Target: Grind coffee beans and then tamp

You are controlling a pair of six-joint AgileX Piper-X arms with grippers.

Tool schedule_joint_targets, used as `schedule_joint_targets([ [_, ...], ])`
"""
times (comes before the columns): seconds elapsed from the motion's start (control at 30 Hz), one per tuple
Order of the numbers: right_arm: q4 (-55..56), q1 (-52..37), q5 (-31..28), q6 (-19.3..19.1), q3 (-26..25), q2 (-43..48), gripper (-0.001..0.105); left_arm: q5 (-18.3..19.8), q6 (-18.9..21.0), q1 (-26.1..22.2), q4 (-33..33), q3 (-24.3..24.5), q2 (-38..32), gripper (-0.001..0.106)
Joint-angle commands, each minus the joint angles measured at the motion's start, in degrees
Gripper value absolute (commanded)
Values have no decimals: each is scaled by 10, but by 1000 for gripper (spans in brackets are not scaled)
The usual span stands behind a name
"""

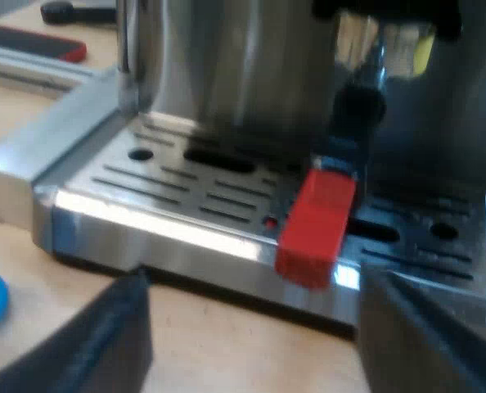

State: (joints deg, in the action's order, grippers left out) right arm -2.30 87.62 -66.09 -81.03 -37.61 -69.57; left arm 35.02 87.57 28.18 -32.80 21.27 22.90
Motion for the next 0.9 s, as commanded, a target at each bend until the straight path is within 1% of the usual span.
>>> schedule_joint_targets([
  [0.03,40,-3,-10,-3,-24,10,60,-5,0,3,10,2,1,63],
  [0.07,61,-7,-10,-3,-35,10,60,-5,0,3,10,2,1,63],
  [0.13,110,-21,10,7,-61,10,60,-5,0,3,10,2,1,63],
  [0.23,148,-40,37,34,-80,10,60,-5,0,3,10,2,1,63],
  [0.3,168,-52,52,43,-88,10,60,-5,0,3,10,2,1,63],
  [0.33,218,-91,111,71,-110,10,60,-5,0,3,10,2,1,63],
  [0.4,221,-95,116,72,-112,10,60,-5,0,3,10,2,1,63],
  [0.43,233,-108,133,79,-118,10,60,-5,0,3,10,2,1,63],
  [0.47,245,-165,205,91,-133,8,60,-5,0,3,10,2,1,63],
  [0.53,250,-181,221,91,-143,1,60,-5,0,3,10,2,1,63],
  [0.63,264,-197,229,91,-156,-13,60,-5,0,3,10,2,1,63],
  [0.7,275,-217,254,92,-168,-34,60,-5,0,3,10,2,1,63],
  [0.83,274,-235,284,94,-171,-52,60,-5,0,3,10,2,1,63],
  [0.9,274,-243,293,102,-171,-60,60,-5,0,3,10,2,1,63],
])
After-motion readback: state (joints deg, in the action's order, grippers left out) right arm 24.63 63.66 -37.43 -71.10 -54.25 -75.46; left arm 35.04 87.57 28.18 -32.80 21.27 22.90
